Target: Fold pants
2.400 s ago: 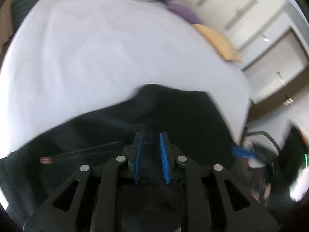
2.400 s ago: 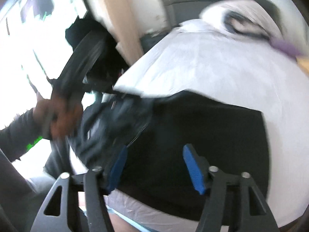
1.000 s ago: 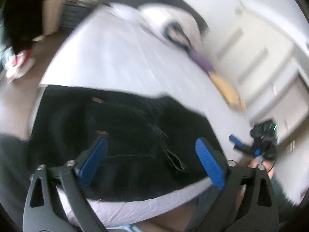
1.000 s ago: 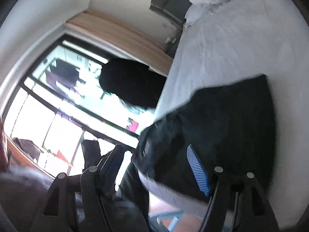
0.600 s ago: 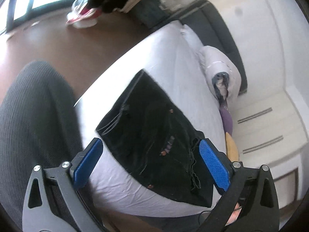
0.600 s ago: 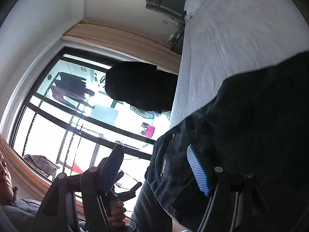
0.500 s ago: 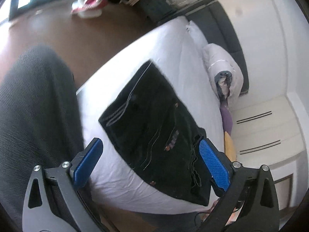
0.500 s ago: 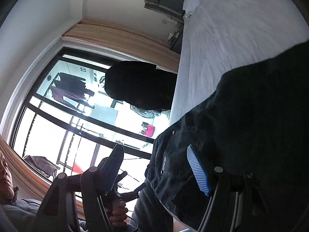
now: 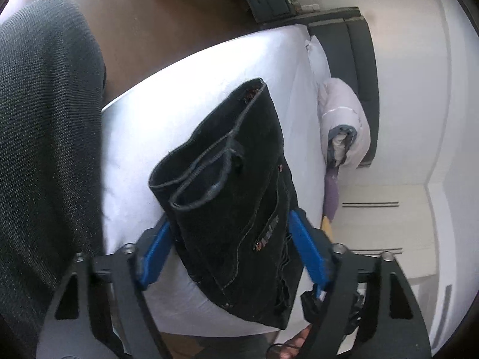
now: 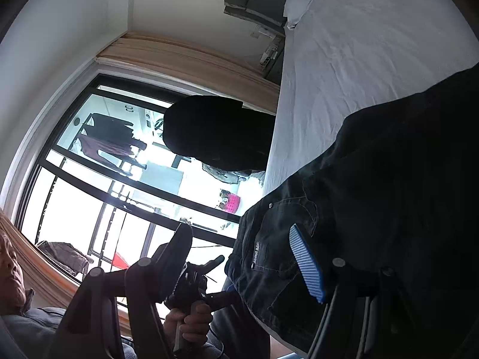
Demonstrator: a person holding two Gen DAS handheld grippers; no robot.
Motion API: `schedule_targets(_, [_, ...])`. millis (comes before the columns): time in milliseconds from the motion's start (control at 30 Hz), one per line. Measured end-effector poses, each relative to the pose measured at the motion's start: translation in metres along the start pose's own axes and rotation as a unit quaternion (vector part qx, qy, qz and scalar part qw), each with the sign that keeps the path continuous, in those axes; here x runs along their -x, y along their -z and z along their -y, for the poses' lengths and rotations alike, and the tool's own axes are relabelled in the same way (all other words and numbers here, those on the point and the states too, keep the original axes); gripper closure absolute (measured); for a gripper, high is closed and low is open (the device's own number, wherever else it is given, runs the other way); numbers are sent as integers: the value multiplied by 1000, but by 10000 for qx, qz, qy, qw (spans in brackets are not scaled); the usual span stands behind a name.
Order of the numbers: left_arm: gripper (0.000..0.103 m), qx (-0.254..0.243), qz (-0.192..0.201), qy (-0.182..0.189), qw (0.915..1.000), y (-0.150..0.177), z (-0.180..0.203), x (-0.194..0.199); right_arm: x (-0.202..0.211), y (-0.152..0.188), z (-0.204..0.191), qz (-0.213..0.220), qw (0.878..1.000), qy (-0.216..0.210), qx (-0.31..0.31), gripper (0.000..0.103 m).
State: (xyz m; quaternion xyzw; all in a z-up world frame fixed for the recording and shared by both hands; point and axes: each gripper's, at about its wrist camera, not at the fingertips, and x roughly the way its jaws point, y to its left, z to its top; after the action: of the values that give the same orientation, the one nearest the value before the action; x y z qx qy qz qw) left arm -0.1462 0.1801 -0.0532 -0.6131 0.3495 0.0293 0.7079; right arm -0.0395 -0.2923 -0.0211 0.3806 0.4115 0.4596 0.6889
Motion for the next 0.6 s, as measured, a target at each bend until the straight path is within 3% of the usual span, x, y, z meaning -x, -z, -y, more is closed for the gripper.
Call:
schedule_targets(200, [68, 431, -94, -27, 9990, -7, -21, 0, -1, 0, 7, 4, 10000, 46, -84, 32])
schedule_targets(300, [70, 598, -151, 23, 9981, -10, -29, 0, -4, 0, 8, -49, 9999, 104, -91, 32])
schedule_targets(600, [86, 22, -269, -330, 9991, -18, -13, -3, -18, -3, 13, -329, 9982, 481, -150, 32])
